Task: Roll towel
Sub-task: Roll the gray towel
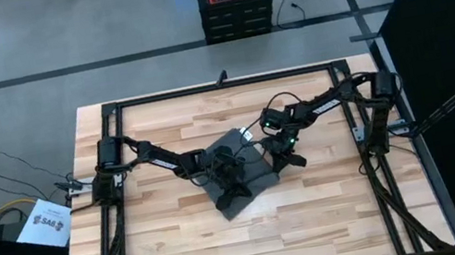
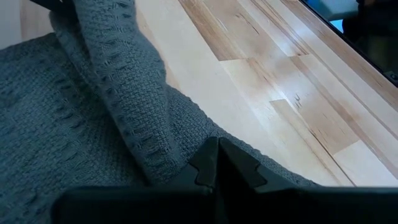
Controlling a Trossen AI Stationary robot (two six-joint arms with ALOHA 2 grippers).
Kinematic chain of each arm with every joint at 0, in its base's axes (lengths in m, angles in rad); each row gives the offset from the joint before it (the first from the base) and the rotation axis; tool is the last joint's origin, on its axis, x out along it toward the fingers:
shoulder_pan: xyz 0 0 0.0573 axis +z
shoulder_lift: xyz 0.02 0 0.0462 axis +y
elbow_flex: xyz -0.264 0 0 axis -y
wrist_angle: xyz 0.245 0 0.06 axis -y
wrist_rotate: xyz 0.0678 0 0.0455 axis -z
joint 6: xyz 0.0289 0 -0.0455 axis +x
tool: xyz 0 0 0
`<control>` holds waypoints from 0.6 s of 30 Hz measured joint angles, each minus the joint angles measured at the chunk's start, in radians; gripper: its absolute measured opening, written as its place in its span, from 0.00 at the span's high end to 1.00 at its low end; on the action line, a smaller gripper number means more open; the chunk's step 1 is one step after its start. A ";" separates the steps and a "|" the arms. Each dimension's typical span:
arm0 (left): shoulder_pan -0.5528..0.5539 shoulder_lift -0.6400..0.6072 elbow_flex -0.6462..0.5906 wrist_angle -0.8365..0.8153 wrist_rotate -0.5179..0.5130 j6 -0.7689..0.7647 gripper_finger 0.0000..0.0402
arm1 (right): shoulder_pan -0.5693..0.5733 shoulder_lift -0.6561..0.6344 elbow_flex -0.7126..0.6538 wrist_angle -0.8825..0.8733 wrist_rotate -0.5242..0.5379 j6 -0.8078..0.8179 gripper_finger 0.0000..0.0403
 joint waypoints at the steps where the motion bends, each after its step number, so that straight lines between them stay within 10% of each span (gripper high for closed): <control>1: 0.000 0.000 0.000 0.000 0.000 -0.001 1.00 | 0.000 0.000 0.000 -0.004 0.000 0.007 1.00; 18: 0.000 0.000 0.000 0.006 0.001 -0.029 1.00 | 0.025 -0.001 -0.002 0.063 0.085 0.188 1.00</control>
